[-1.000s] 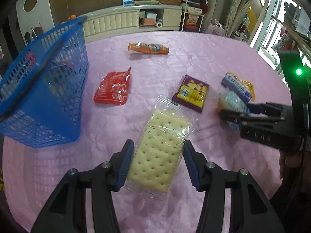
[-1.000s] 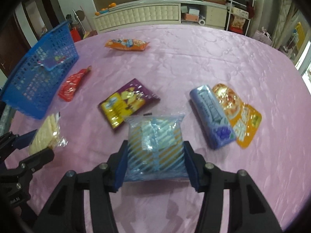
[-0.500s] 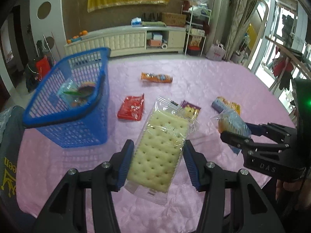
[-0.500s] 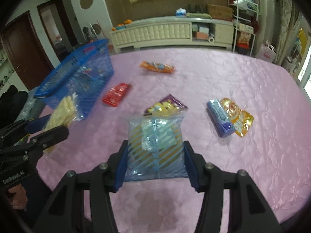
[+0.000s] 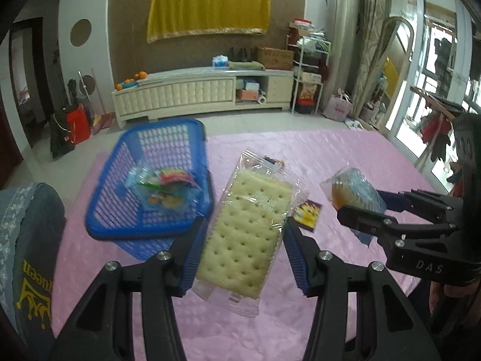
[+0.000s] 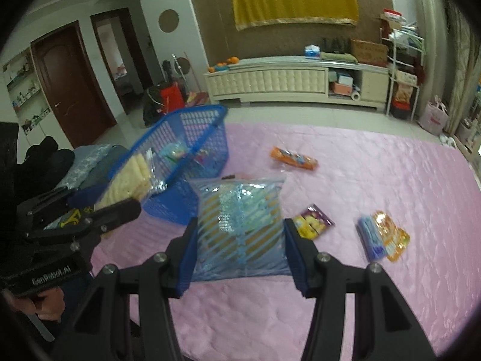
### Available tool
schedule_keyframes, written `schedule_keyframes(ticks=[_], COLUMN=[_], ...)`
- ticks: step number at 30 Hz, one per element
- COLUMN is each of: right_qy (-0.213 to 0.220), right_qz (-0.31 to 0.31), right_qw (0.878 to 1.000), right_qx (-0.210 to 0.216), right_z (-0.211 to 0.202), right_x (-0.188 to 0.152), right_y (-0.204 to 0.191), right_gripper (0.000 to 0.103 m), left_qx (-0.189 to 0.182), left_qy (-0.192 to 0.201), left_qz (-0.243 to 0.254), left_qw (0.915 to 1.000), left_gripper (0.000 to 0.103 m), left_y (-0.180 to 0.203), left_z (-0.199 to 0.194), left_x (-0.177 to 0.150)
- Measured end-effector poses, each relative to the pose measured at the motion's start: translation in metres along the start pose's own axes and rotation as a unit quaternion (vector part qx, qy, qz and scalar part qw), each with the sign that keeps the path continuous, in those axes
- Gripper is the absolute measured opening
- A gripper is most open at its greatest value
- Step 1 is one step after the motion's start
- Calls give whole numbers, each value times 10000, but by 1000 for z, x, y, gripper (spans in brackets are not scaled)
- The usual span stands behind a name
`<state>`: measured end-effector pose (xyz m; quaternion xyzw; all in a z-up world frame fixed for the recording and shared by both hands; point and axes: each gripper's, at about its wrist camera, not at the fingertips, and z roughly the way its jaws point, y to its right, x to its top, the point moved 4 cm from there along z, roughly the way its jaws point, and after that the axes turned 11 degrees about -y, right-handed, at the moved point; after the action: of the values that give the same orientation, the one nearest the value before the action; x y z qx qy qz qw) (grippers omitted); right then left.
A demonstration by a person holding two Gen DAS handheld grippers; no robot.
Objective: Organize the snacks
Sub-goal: 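Carry the cracker pack into the basket and open the left tool while the right tool carries the mesh bag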
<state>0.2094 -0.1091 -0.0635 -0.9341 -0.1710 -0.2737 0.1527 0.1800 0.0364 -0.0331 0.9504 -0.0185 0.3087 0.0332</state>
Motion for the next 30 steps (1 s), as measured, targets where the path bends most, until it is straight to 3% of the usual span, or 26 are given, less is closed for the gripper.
schedule_keyframes(ticks=[11,30], right_qy=[132,-612], right_qz=[-322,-678], right_qw=[9988,9944], right_qx=[334,531], right_z=[23,119], right_x=[66,148], right_y=[-39,-71], right_gripper=[58,58], left_qx=[452,455], left_qy=[161,-738], left_qz=[-113,-473], left_qw=[9988,9951], left_gripper=[49,49], left_y=[-71,-154], left_z=[-8,82], left_x=[47,105])
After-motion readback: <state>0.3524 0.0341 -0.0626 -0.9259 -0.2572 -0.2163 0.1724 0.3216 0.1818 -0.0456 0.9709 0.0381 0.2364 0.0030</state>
